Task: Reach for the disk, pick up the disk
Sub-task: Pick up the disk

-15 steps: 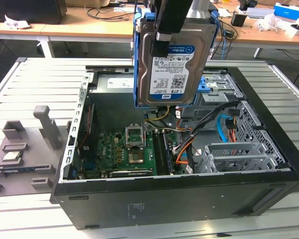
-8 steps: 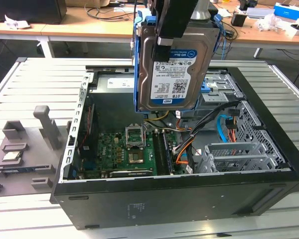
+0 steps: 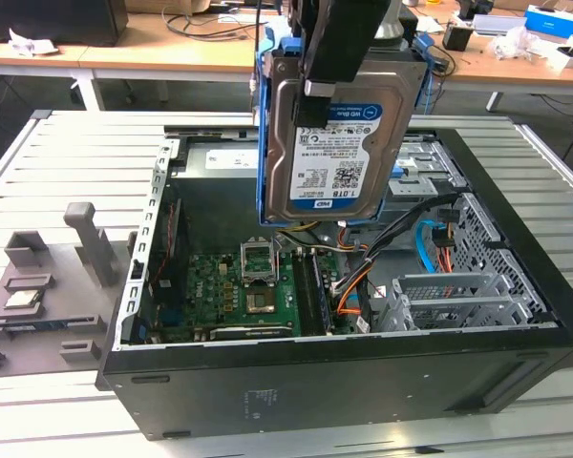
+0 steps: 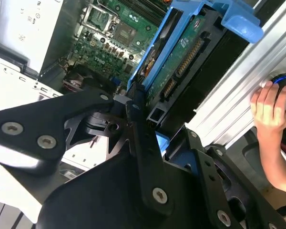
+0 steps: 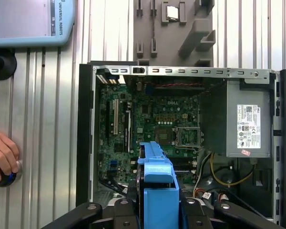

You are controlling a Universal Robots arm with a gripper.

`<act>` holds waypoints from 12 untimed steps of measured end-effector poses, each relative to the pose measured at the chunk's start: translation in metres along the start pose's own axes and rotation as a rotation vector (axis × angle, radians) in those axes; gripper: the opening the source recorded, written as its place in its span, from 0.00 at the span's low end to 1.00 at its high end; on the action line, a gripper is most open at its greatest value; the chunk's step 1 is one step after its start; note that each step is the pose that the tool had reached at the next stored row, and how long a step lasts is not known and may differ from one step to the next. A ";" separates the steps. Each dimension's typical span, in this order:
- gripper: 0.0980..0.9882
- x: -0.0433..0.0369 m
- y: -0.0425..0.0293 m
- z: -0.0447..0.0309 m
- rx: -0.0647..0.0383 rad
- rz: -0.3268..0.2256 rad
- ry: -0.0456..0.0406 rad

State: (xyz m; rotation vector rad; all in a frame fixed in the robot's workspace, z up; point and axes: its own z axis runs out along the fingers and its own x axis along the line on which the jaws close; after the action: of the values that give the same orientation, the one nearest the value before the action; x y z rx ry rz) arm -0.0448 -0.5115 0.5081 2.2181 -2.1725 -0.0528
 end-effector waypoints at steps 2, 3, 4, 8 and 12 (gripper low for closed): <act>0.30 0.0030 0.0000 0.0000 0.000 0.000 0.0000; 0.30 0.0054 0.0000 0.0000 0.000 0.000 0.0001; 0.30 0.0066 0.0000 0.0000 0.000 0.000 0.0000; 0.30 0.0126 0.0001 0.0000 0.000 0.000 0.0000; 0.30 0.0185 0.0001 0.0000 0.000 0.000 0.0000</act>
State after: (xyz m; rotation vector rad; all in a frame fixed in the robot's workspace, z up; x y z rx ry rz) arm -0.0445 -0.5300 0.5080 2.2181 -2.1725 -0.0528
